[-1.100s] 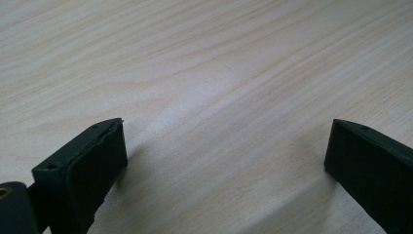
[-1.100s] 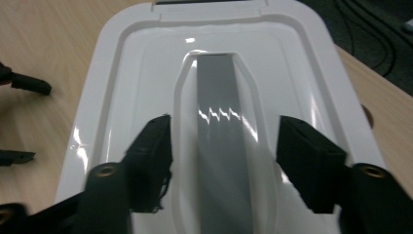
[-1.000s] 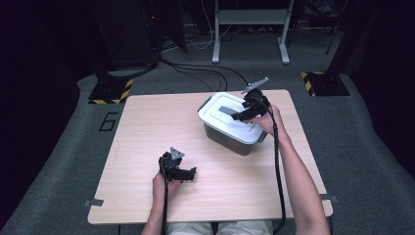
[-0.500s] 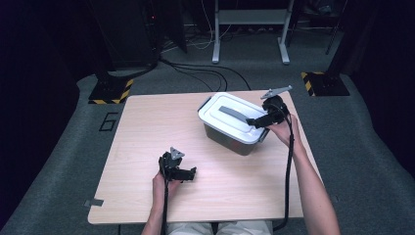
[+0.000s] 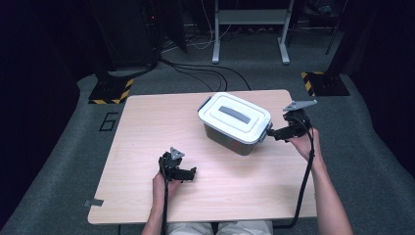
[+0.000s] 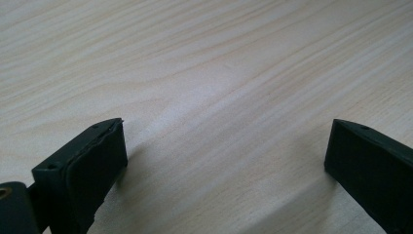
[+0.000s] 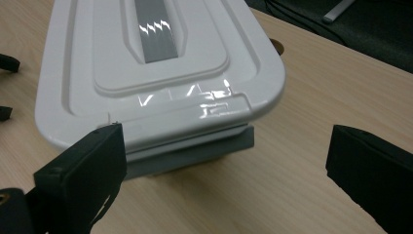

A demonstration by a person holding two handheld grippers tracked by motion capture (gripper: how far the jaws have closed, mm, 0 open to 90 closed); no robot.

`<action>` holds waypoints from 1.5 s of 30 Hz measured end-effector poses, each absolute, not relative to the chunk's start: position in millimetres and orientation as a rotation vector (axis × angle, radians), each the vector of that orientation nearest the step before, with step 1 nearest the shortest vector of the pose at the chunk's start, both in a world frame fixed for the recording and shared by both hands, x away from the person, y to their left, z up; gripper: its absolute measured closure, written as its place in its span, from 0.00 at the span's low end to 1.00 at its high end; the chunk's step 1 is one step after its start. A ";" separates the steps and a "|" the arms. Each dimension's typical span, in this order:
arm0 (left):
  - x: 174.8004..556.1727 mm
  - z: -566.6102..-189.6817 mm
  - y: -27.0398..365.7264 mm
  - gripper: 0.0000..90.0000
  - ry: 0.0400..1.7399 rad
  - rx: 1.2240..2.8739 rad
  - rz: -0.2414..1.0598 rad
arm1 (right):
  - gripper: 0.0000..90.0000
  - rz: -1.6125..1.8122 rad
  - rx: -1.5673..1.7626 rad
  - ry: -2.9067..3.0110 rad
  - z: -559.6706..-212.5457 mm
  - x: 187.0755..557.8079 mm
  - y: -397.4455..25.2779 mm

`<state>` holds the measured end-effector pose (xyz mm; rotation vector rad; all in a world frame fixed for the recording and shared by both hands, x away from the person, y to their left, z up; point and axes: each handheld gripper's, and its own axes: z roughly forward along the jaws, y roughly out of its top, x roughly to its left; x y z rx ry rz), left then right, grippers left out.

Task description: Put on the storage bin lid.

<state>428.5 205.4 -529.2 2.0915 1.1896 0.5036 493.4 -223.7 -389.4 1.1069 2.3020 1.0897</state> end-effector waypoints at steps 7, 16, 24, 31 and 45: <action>428.5 -529.6 205.0 0.02 1.190 2.086 0.510 | 0.01 1.062 1.159 2.291 -405.0 476.5 -244.1; 428.5 -529.7 205.0 0.02 1.190 2.085 0.510 | 0.00 1.024 1.225 2.323 -440.7 461.3 -250.7; 428.5 -529.5 205.2 0.02 1.189 2.088 0.507 | 0.00 0.996 1.267 2.331 -475.2 451.1 -247.7; 428.4 -529.2 205.3 0.02 1.191 2.089 0.505 | 0.00 0.973 1.304 2.345 -509.8 442.3 -242.5; 428.5 -529.3 205.4 0.02 1.194 2.084 0.508 | 0.00 0.944 1.268 2.269 -528.3 427.8 -236.8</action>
